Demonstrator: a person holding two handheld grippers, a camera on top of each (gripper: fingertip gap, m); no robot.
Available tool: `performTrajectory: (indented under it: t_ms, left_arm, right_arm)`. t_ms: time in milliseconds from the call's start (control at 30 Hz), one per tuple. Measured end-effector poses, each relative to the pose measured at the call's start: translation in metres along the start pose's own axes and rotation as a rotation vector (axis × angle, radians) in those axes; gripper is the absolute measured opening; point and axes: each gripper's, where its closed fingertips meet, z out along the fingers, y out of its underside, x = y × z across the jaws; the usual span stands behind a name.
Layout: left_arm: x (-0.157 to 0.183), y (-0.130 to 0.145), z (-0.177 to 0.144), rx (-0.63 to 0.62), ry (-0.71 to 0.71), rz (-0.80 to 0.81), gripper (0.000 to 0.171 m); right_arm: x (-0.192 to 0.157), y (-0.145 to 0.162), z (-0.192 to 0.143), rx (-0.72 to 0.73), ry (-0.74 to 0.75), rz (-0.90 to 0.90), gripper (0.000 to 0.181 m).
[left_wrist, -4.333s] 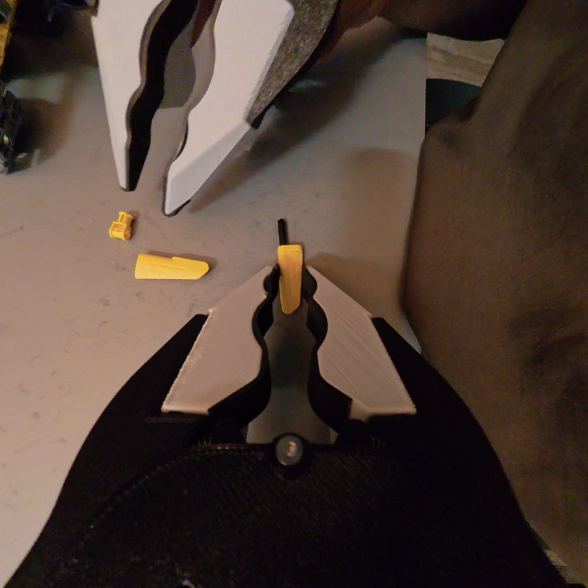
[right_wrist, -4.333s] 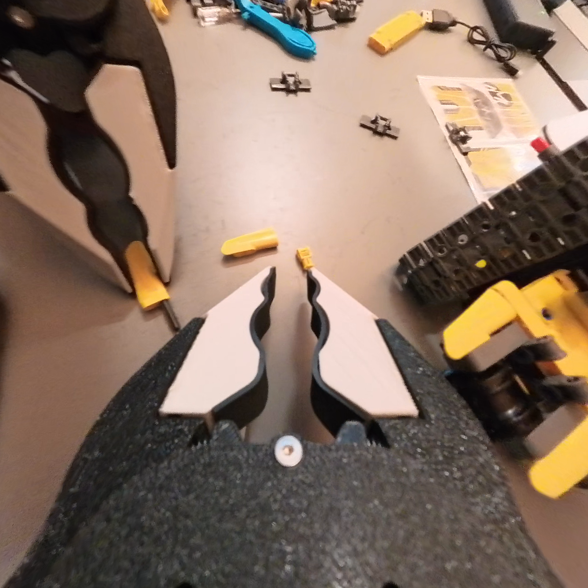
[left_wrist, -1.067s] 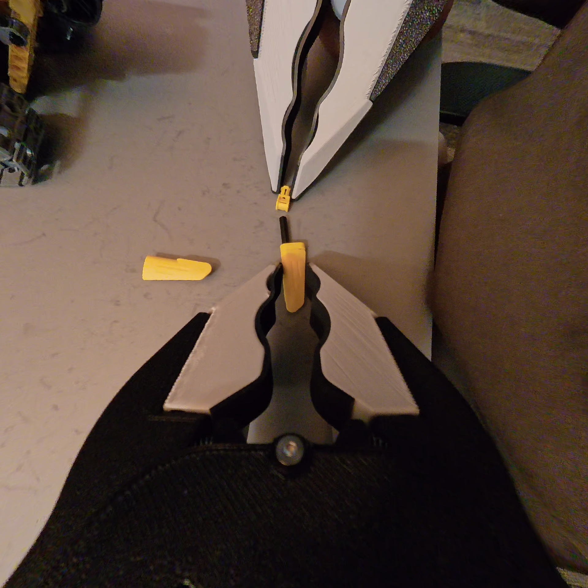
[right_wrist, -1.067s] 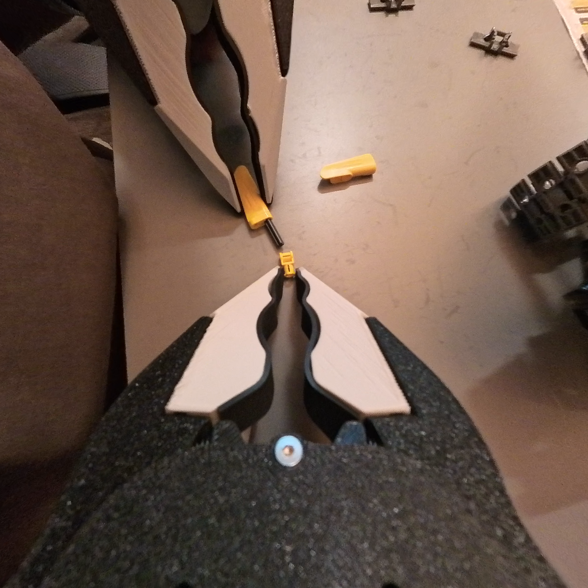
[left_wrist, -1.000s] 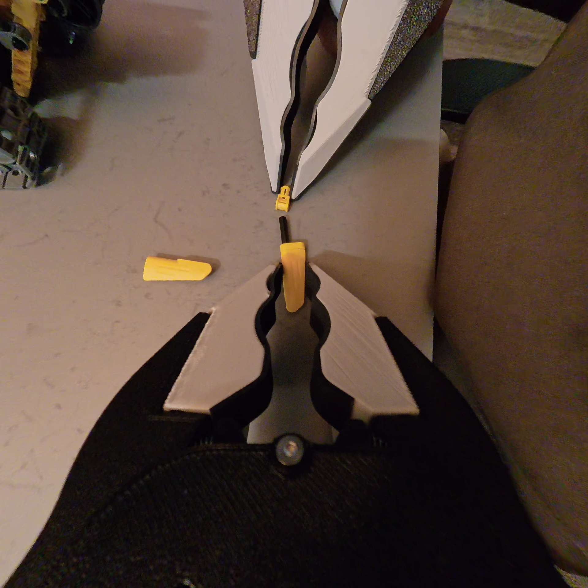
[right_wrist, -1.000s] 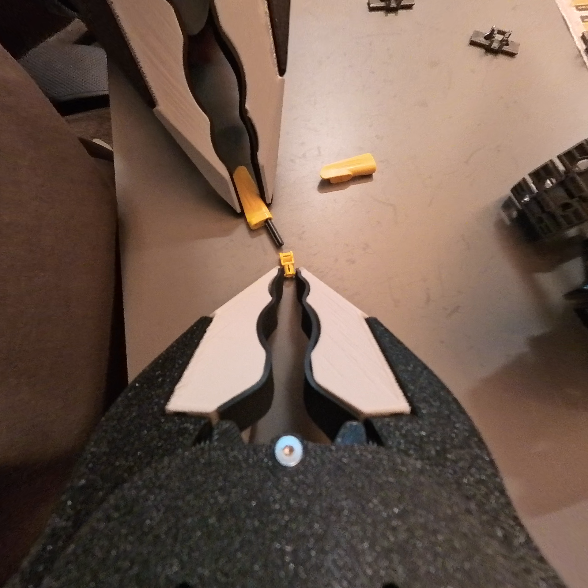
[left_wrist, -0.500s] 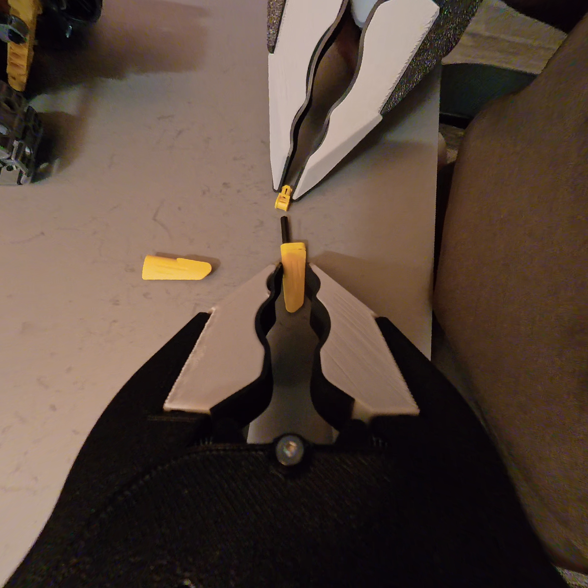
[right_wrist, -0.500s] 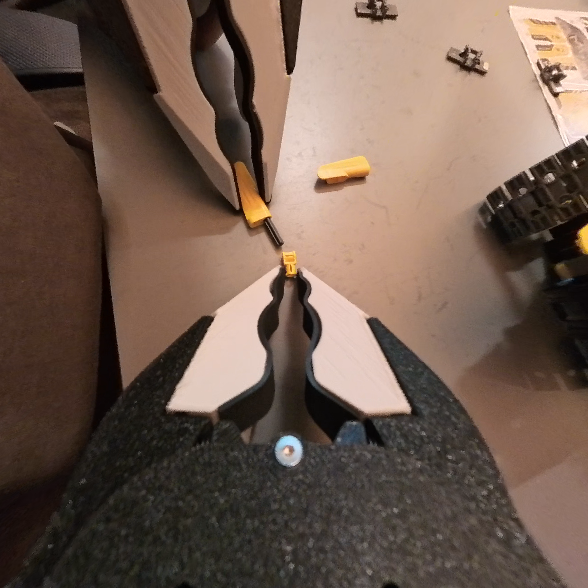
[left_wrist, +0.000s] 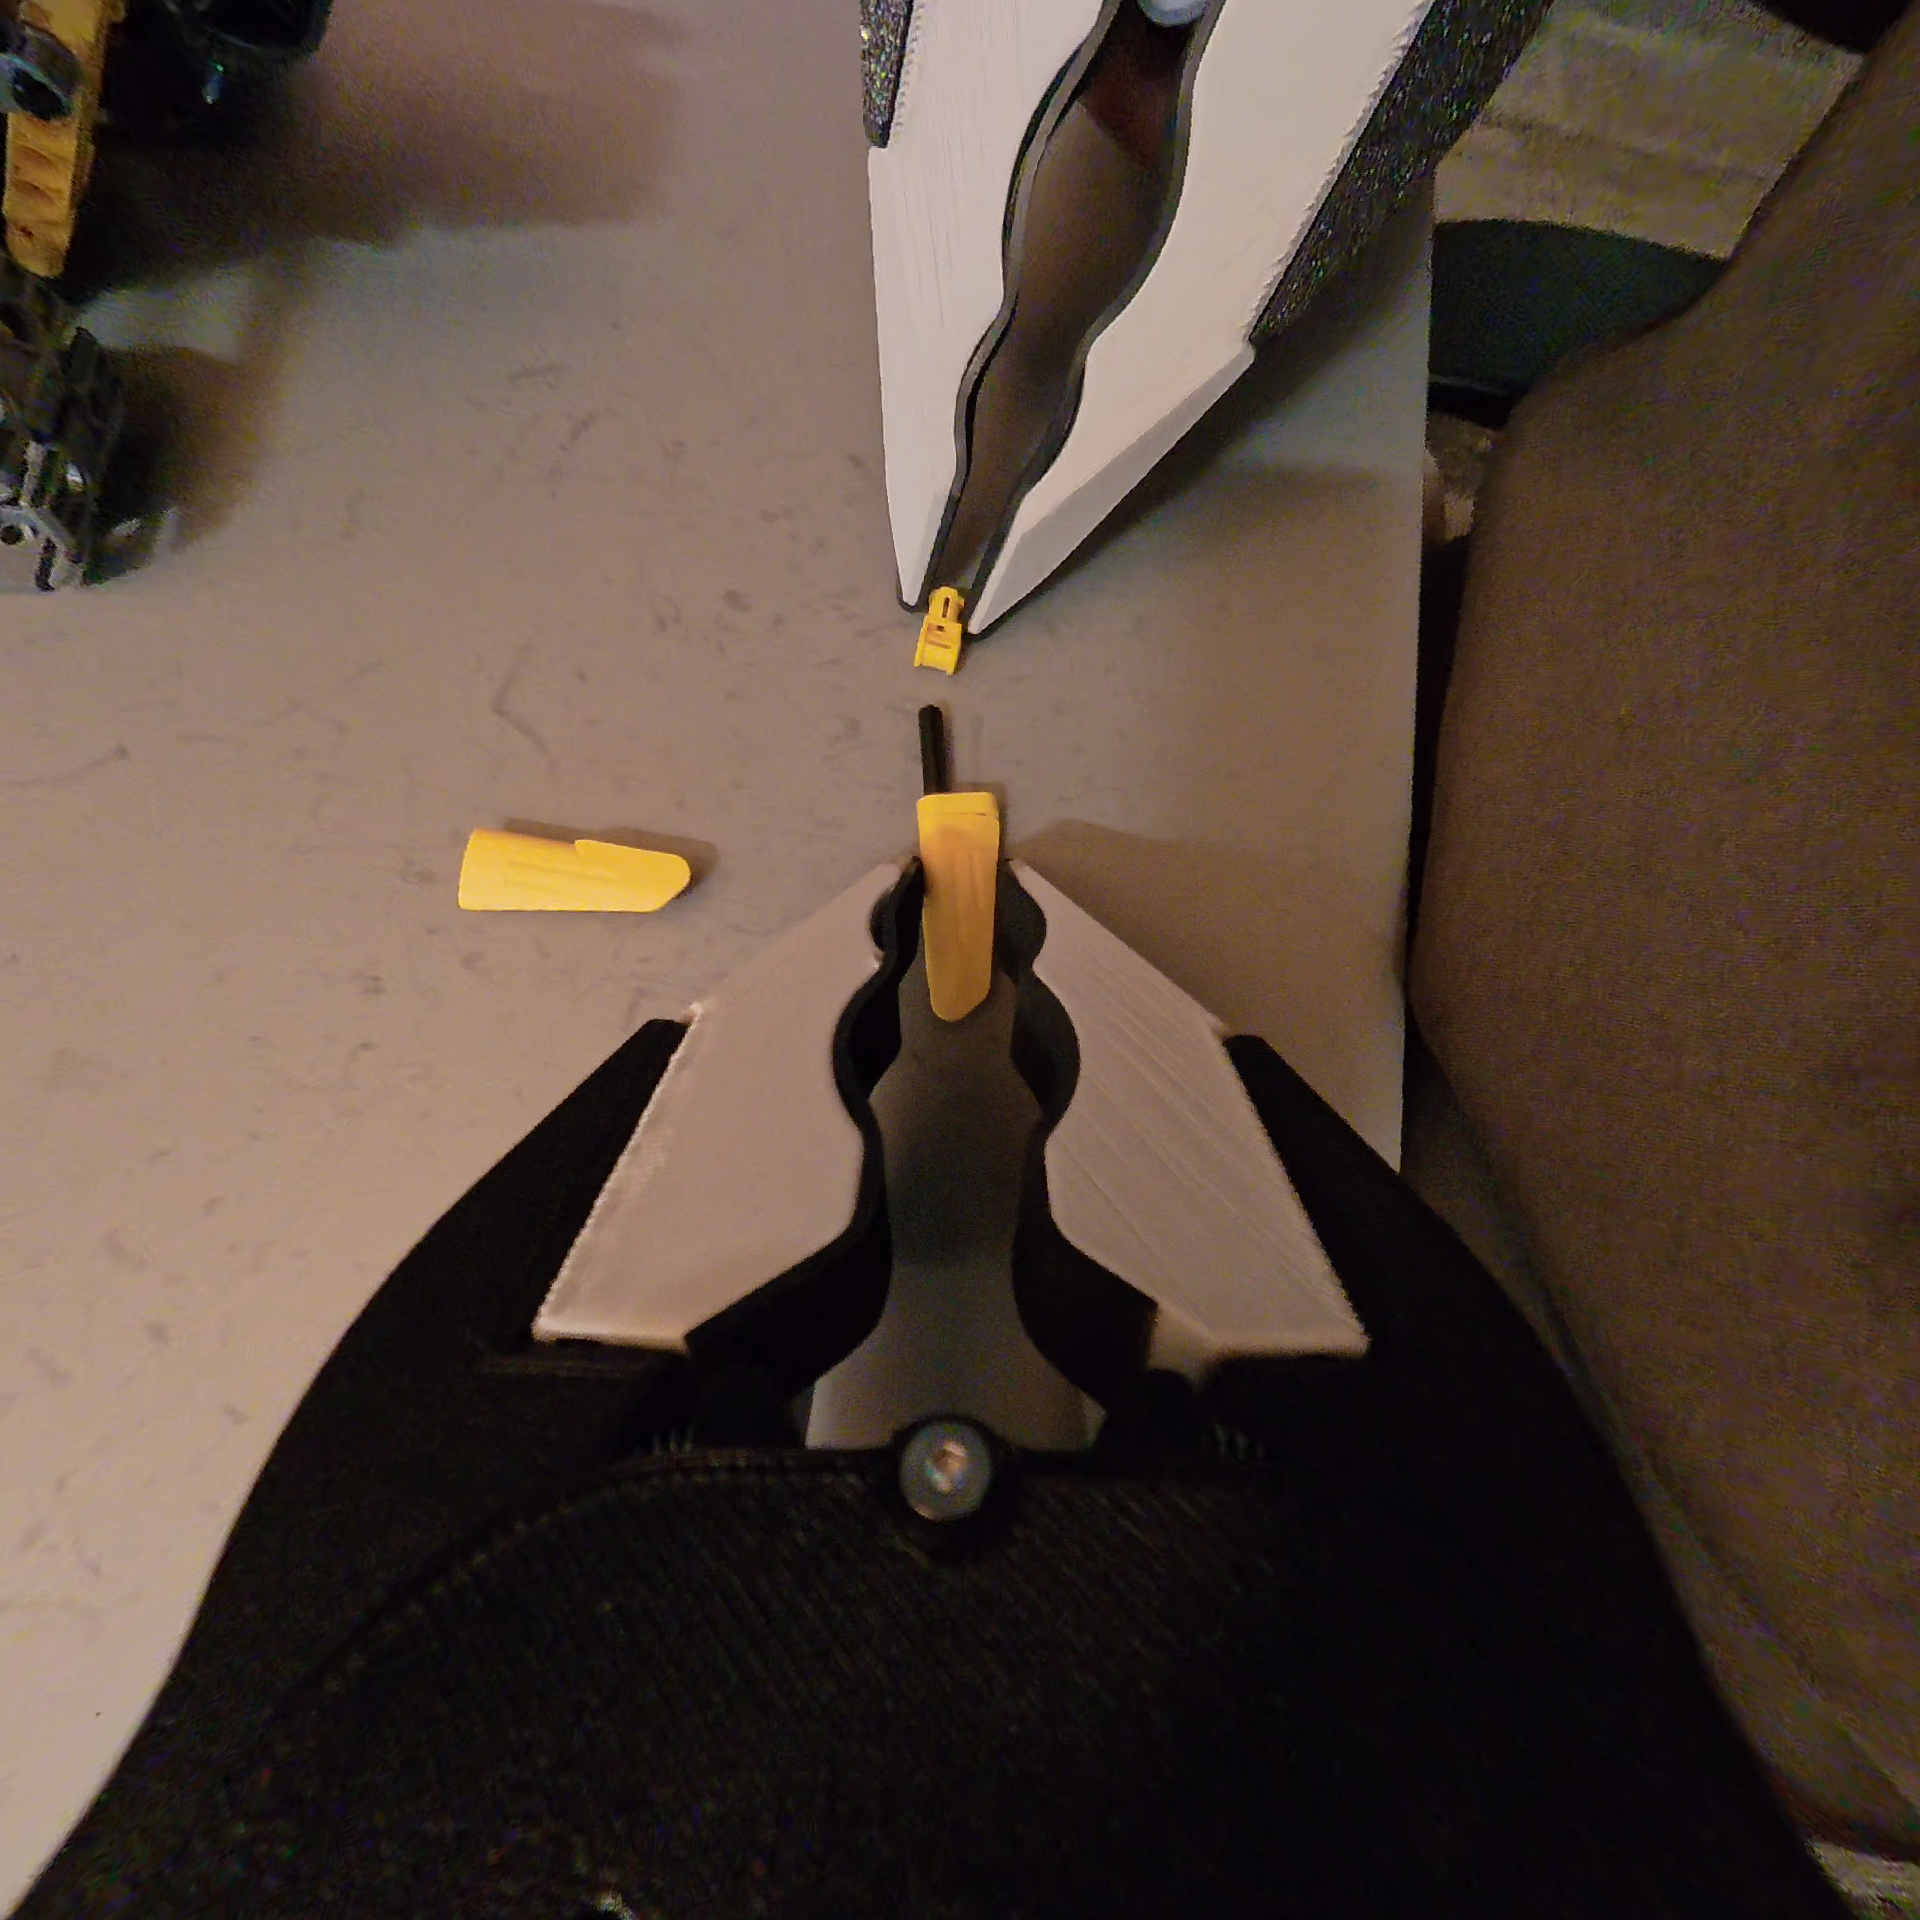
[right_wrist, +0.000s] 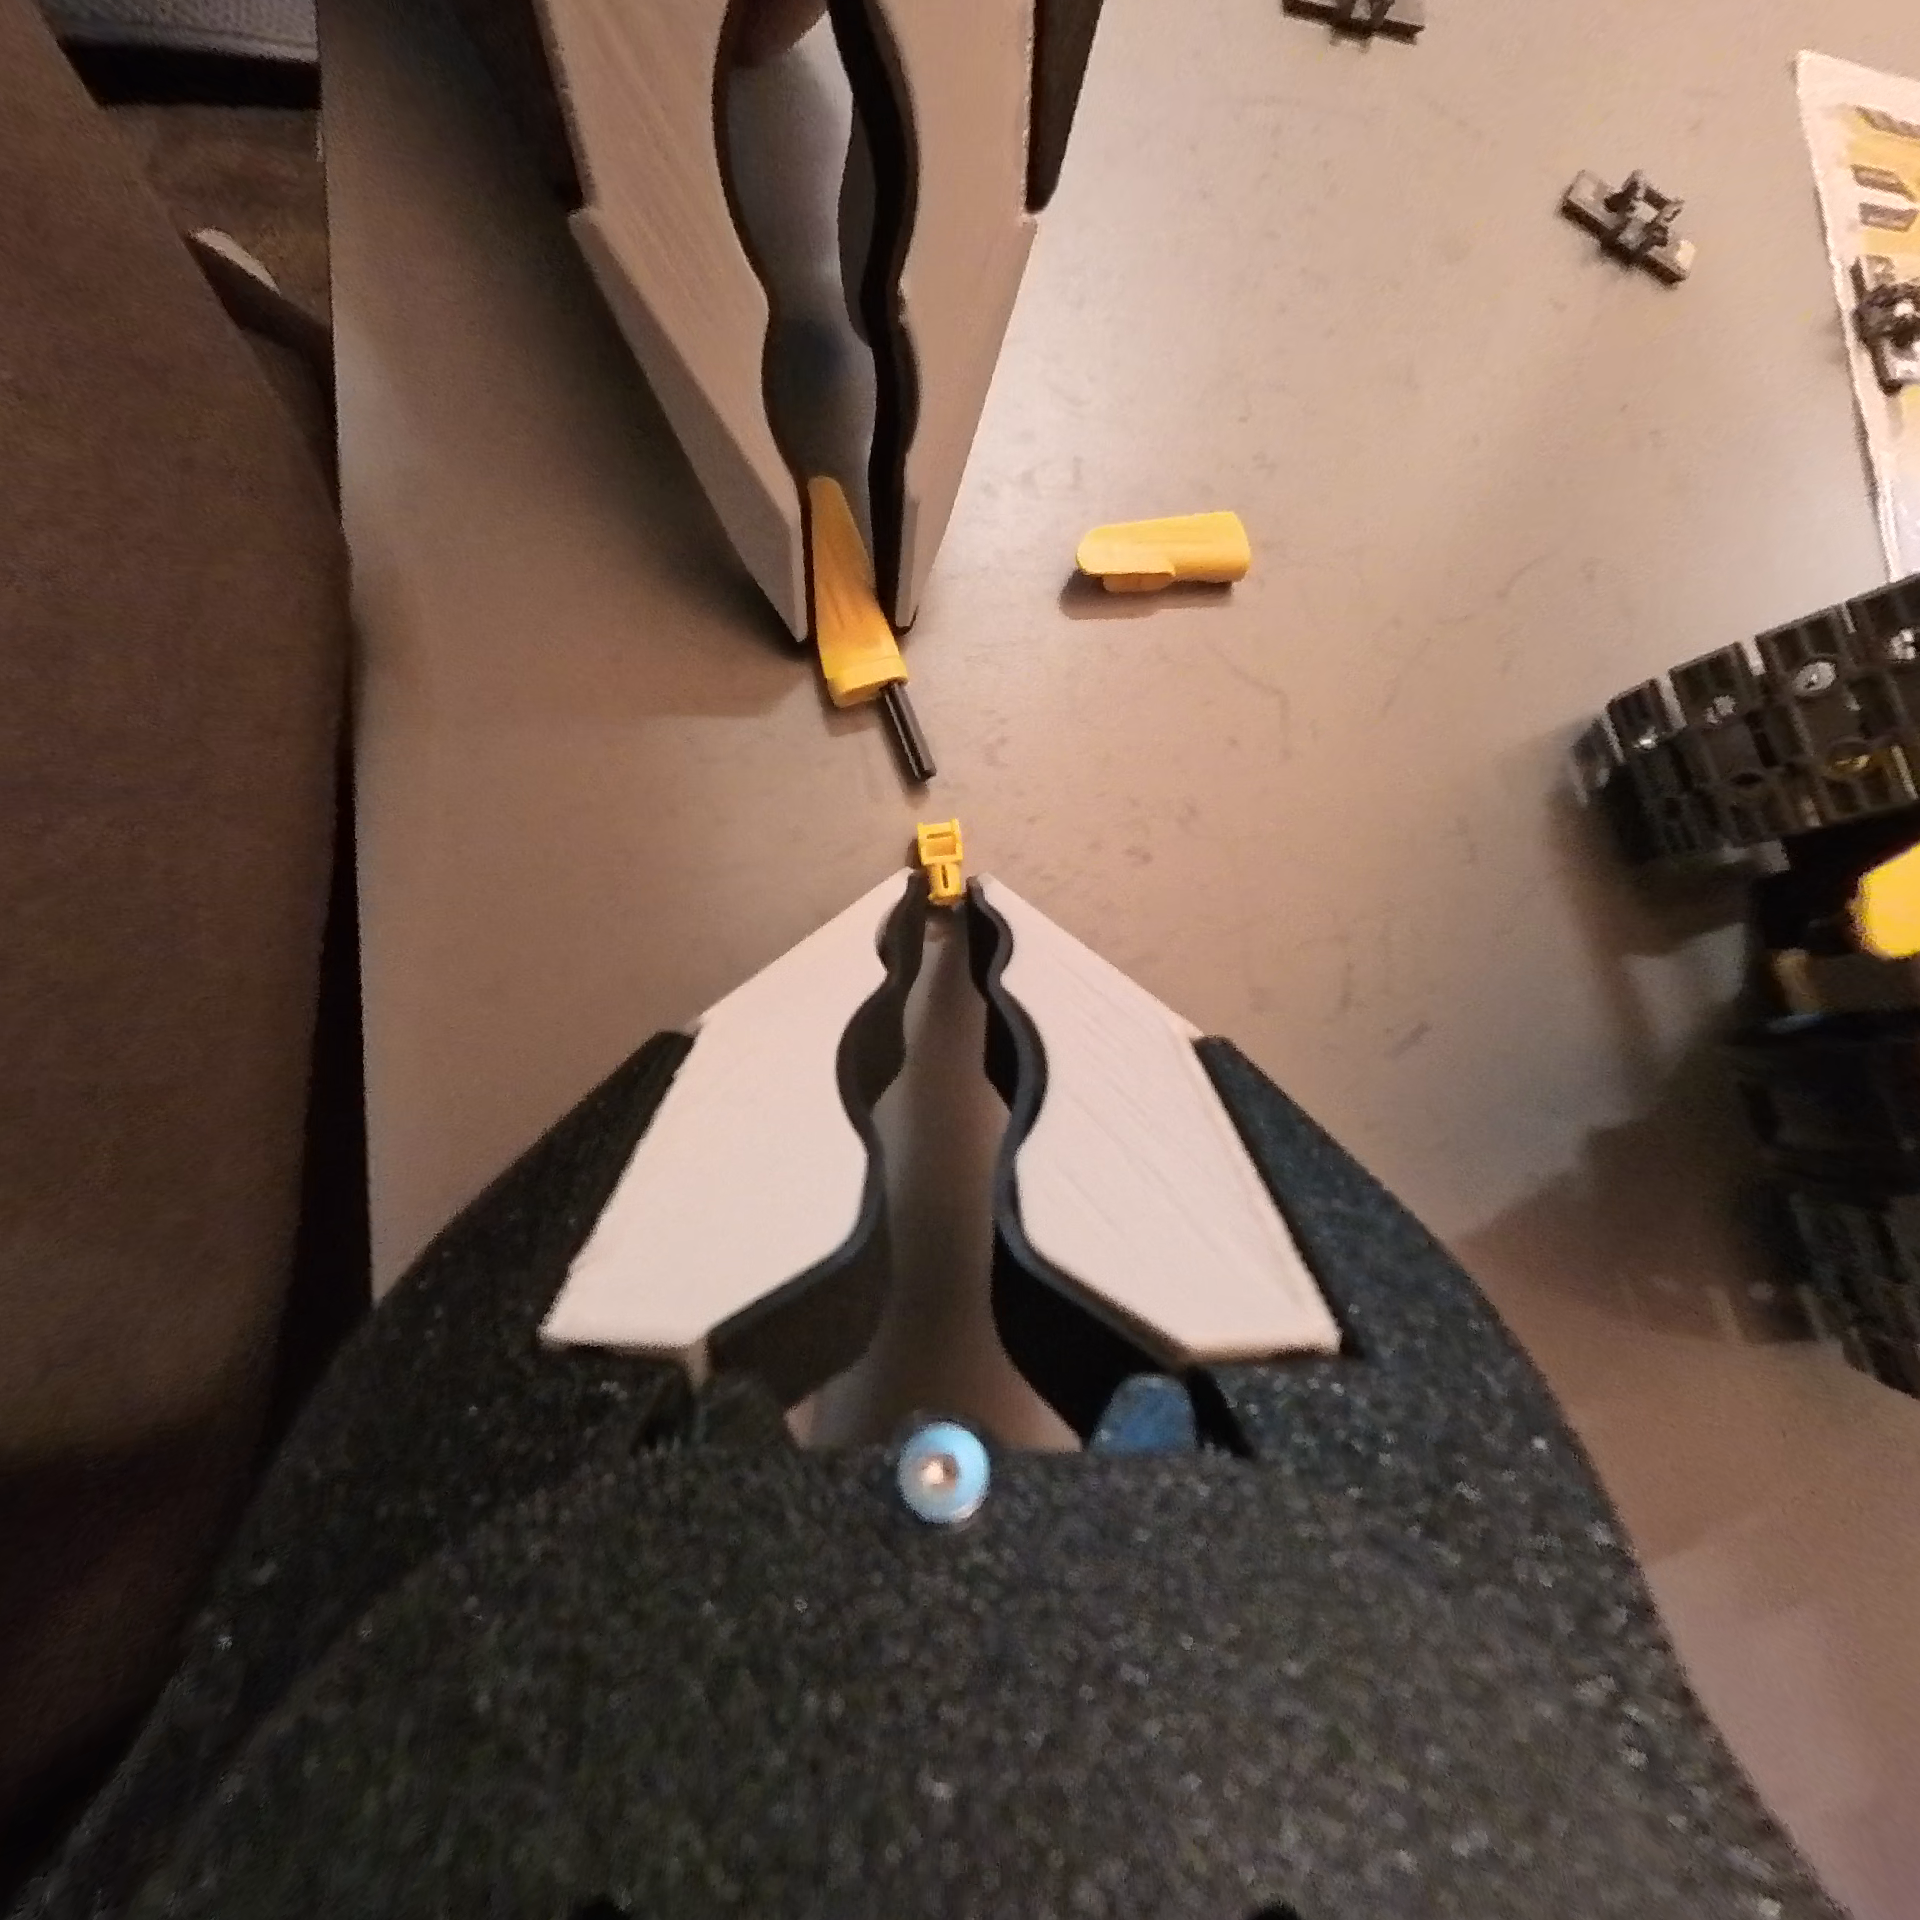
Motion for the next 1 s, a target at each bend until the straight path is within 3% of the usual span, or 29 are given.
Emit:
performTrajectory:
  t_ms: [333,767,1000]
  left_arm:
    - [0.000,0.000,0.000,0.000,0.013,-0.013,0.012]
    - [0.000,0.000,0.000,-0.001,0.000,0.000,0.012]
    - [0.000,0.000,0.000,0.000,0.016,-0.016,0.012]
  right_arm:
    - [0.008,0.006,-0.004,0.003,0.039,0.037,0.017]
    - [0.022,0.008,-0.006,0.000,0.102,0.119,0.013]
    - [0.011,0.003,-0.016,0.086,0.116,0.179,0.013]
